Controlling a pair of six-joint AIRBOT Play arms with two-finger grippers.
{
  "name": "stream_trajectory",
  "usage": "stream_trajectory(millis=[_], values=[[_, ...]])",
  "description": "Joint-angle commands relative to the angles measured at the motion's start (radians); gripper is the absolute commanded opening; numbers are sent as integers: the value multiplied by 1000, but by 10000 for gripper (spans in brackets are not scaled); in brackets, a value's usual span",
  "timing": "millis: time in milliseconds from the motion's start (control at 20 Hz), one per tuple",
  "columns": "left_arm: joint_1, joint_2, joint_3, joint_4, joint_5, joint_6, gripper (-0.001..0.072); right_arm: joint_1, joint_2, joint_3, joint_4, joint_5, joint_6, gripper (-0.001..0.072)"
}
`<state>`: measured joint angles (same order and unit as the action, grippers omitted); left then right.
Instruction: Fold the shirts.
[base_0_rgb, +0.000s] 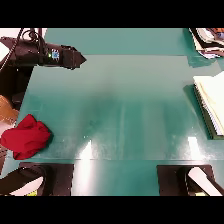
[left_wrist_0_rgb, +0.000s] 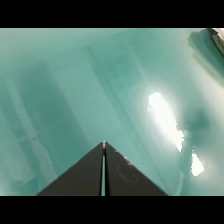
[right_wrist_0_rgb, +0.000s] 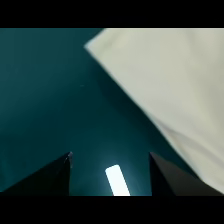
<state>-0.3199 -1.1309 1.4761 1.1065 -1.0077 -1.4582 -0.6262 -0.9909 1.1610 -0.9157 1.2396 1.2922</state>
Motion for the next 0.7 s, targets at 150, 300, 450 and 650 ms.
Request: stream_trajectory(millis=[150, 300, 450, 650], values=[[0, 0, 0, 4, 38, 0, 26, 470, 1, 23, 48, -149, -3, 158], [0, 0, 0, 4, 55, 0, 26, 569, 0, 23, 25, -168, -3, 16], [0, 0, 0, 4, 58, 0, 26, 595, 0, 23, -3, -146, -3, 16], [0, 0, 0, 4, 57, 0, 26, 578, 1, 23, -1, -124, -3, 16]])
